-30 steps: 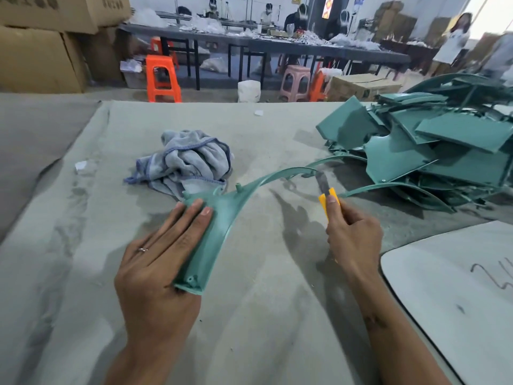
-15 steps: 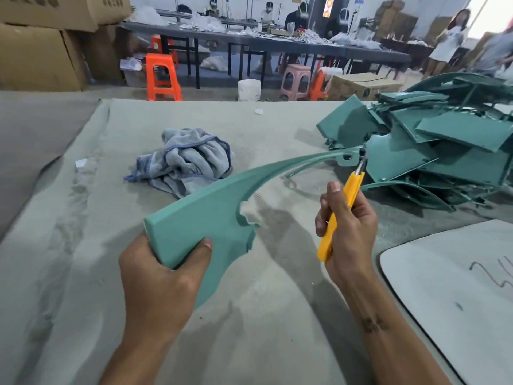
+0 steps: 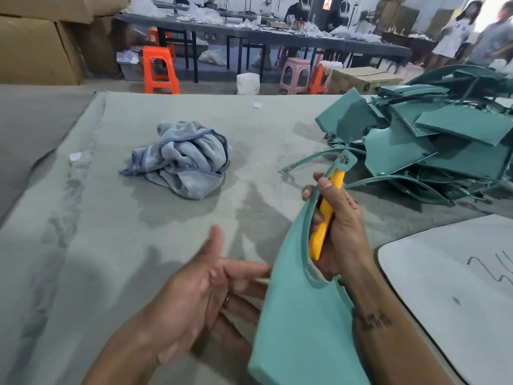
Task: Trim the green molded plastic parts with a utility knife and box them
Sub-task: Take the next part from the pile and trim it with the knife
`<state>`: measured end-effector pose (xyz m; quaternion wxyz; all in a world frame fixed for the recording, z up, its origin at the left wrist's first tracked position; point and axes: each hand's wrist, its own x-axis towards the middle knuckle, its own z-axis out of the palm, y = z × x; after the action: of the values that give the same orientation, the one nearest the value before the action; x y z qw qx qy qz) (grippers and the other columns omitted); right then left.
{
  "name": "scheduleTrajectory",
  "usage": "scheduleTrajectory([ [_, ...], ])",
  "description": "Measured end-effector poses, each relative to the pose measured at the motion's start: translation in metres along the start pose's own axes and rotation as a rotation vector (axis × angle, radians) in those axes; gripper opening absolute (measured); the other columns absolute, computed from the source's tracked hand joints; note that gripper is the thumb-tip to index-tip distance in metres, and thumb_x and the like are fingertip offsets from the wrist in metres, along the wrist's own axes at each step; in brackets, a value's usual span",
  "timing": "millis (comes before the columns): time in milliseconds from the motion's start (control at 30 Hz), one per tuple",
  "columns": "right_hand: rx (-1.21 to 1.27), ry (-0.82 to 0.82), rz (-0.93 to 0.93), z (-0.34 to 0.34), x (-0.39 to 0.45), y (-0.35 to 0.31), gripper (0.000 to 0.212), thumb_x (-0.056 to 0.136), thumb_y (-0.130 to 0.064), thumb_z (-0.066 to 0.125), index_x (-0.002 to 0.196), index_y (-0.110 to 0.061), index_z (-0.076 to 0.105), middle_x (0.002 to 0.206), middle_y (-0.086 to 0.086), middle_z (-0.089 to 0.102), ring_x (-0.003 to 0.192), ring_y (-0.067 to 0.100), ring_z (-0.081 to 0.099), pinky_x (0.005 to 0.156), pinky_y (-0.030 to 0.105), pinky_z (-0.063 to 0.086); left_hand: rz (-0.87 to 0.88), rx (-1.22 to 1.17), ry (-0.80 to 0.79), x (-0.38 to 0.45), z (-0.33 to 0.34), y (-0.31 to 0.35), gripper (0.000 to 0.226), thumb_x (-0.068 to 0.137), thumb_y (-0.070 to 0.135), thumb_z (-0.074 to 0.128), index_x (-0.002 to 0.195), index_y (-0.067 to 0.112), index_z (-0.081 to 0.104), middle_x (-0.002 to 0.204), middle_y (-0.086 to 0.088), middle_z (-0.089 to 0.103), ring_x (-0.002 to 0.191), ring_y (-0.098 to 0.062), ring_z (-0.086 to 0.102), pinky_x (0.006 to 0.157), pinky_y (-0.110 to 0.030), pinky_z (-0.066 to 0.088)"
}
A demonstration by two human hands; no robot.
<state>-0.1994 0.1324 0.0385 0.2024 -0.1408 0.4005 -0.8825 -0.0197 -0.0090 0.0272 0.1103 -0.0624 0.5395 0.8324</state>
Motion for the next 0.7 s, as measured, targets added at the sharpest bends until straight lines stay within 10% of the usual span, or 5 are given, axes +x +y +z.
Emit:
scheduleTrajectory([
  [333, -0.211, -0.258, 0.089, 0.035, -0.028, 0.044, 0.034, 0.086, -0.038, 0.080, 0.099, -0.008, 0.070, 0.080, 0.016, 0.070, 0.043, 0.014, 0.051, 0.039, 0.021, 0.042, 0.144, 0.194, 0.415, 0.016, 0.019, -0.009, 0.035, 0.073, 0.037, 0.077, 0.061, 0.005, 0.073, 0.073, -0.017, 0.074, 0.065, -0.023, 0.071, 0.065, -0.026, 0.052],
  [500, -0.272, 0.156, -0.111, 0.015, -0.005, 0.031, 0.037, 0.089, -0.050, 0.065, 0.101, -0.016, 0.067, 0.082, 0.003, 0.070, 0.045, 0.017, 0.053, 0.043, 0.023, 0.042, 0.186, -0.078, 0.557, 0.017, 0.014, -0.005, 0.038, 0.072, 0.036, 0.075, 0.100, 0.010, 0.068, 0.084, -0.029, 0.074, 0.070, -0.033, 0.075, 0.060, -0.033, 0.058],
  [700, -0.823, -0.068, -0.526, -0.017, 0.005, 0.018, 0.014, 0.108, -0.030, 0.056, 0.117, -0.020, 0.059, 0.081, 0.000, 0.060, 0.061, 0.022, 0.059, 0.058, 0.035, 0.053, 0.241, 0.044, 0.425, 0.013, 0.020, -0.003, 0.032, 0.097, 0.046, 0.051, 0.121, 0.027, 0.058, 0.101, -0.010, 0.079, 0.085, -0.008, 0.074, 0.066, -0.010, 0.052],
])
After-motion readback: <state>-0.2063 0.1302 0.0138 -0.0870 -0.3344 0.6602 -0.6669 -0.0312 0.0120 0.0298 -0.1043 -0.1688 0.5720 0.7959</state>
